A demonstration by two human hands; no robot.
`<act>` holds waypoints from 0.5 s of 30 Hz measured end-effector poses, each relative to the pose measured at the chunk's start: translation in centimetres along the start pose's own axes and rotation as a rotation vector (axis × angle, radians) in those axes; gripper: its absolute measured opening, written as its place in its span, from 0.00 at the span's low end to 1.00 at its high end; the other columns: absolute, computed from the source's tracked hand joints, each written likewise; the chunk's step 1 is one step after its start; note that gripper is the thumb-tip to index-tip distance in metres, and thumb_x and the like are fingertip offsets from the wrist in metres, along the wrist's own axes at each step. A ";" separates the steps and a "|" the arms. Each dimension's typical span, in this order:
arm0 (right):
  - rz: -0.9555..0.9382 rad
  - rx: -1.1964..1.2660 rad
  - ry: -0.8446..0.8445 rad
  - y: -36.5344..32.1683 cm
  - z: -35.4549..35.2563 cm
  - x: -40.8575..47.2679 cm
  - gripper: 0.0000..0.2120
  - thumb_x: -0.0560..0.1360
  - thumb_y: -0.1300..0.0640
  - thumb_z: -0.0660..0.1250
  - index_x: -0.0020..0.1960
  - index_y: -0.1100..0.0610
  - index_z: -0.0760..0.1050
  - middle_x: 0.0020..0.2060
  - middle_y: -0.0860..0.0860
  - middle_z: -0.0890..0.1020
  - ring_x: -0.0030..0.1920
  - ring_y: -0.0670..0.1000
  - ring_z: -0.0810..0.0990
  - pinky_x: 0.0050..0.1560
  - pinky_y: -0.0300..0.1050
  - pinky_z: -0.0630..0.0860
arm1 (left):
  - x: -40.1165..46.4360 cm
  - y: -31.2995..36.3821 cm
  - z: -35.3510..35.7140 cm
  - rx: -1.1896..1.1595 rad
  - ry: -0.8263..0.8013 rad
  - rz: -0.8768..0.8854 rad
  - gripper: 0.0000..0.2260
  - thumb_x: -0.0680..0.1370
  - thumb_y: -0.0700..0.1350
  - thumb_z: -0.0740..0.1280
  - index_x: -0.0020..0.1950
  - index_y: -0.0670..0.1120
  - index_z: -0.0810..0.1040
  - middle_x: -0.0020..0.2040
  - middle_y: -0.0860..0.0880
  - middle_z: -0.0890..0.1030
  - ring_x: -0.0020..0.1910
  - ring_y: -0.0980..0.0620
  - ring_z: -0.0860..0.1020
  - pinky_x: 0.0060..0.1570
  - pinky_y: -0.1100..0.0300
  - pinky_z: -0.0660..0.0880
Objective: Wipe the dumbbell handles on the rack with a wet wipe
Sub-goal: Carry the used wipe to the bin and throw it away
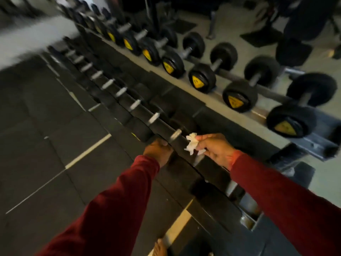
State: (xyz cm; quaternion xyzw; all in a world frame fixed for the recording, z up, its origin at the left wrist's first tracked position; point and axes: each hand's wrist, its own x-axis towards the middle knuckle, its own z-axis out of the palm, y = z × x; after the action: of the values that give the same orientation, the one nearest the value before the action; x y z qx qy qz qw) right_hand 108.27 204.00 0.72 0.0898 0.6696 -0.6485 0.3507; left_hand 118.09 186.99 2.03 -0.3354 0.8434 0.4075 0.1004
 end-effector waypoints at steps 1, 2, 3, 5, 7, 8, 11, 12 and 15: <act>-0.032 -0.070 0.001 -1.7 1.9 -0.7 0.15 0.69 0.77 0.67 0.46 0.60 0.80 0.47 0.59 0.84 0.47 0.56 0.83 0.49 0.49 0.80 | -0.6 -0.1 -2.7 -0.037 0.057 -0.014 0.16 0.77 0.50 0.68 0.63 0.47 0.76 0.62 0.47 0.79 0.62 0.48 0.76 0.57 0.65 0.68; -0.066 -0.130 -0.009 -3.4 4.0 -1.4 0.14 0.68 0.76 0.68 0.43 0.58 0.79 0.45 0.58 0.83 0.45 0.55 0.82 0.47 0.49 0.80 | -1.4 -0.2 -5.4 -0.044 0.096 -0.023 0.16 0.77 0.50 0.69 0.63 0.47 0.77 0.61 0.47 0.79 0.61 0.48 0.77 0.56 0.65 0.68; -0.103 -0.188 -0.033 -5.1 6.0 -2.2 0.14 0.68 0.74 0.68 0.41 0.56 0.79 0.43 0.57 0.83 0.43 0.54 0.82 0.45 0.49 0.79 | -2.0 -0.3 -8.1 -0.032 0.116 -0.014 0.17 0.76 0.51 0.69 0.62 0.46 0.77 0.61 0.47 0.79 0.61 0.47 0.77 0.55 0.65 0.67; -0.175 -0.273 -0.082 -8.3 9.8 -3.6 0.15 0.68 0.72 0.69 0.45 0.53 0.78 0.44 0.55 0.84 0.42 0.52 0.82 0.42 0.48 0.79 | -3.7 -0.4 -13.0 0.033 0.168 0.010 0.19 0.74 0.54 0.67 0.59 0.44 0.79 0.61 0.45 0.80 0.61 0.46 0.77 0.55 0.62 0.68; -0.229 -0.318 -0.144 -11.3 13.7 -5.0 0.19 0.68 0.71 0.69 0.51 0.51 0.78 0.48 0.53 0.83 0.46 0.51 0.83 0.40 0.46 0.80 | -5.3 -0.6 -17.7 0.140 0.206 0.041 0.15 0.78 0.52 0.64 0.59 0.45 0.80 0.60 0.45 0.80 0.61 0.46 0.76 0.56 0.61 0.68; -0.254 -0.339 -0.173 -12.6 15.7 -5.7 0.20 0.68 0.71 0.69 0.53 0.50 0.79 0.50 0.52 0.83 0.49 0.51 0.83 0.41 0.47 0.82 | -6.2 -0.6 -19.9 0.185 0.229 0.055 0.13 0.79 0.51 0.63 0.59 0.46 0.80 0.60 0.46 0.80 0.62 0.45 0.76 0.56 0.61 0.68; -0.335 -0.456 -0.254 -16.5 21.4 -8.0 0.19 0.66 0.69 0.69 0.47 0.47 0.80 0.49 0.50 0.84 0.49 0.52 0.83 0.46 0.53 0.84 | -8.7 -0.8 -26.1 0.233 0.296 0.055 0.13 0.80 0.48 0.62 0.59 0.44 0.79 0.61 0.44 0.80 0.63 0.43 0.76 0.57 0.58 0.69; -0.364 -0.488 -0.273 -17.7 23.2 -8.7 0.17 0.66 0.68 0.69 0.45 0.47 0.81 0.48 0.50 0.85 0.48 0.51 0.84 0.46 0.53 0.84 | -9.4 -1.0 -28.1 0.232 0.329 0.050 0.14 0.79 0.49 0.62 0.61 0.44 0.79 0.62 0.44 0.79 0.63 0.42 0.76 0.58 0.58 0.70; -0.432 -0.560 -0.330 -21.0 28.5 -10.9 0.15 0.64 0.67 0.69 0.42 0.49 0.83 0.45 0.50 0.86 0.48 0.51 0.85 0.46 0.53 0.84 | -10.4 -2.6 -33.8 0.150 0.433 0.016 0.16 0.76 0.53 0.64 0.58 0.46 0.79 0.58 0.45 0.81 0.60 0.43 0.78 0.52 0.61 0.70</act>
State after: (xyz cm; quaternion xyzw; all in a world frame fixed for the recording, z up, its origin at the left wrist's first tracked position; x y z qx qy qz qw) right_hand 114.28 178.12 26.50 -0.2581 0.7586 -0.5054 0.3201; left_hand 131.16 165.38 26.95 -0.4000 0.8758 0.2630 -0.0616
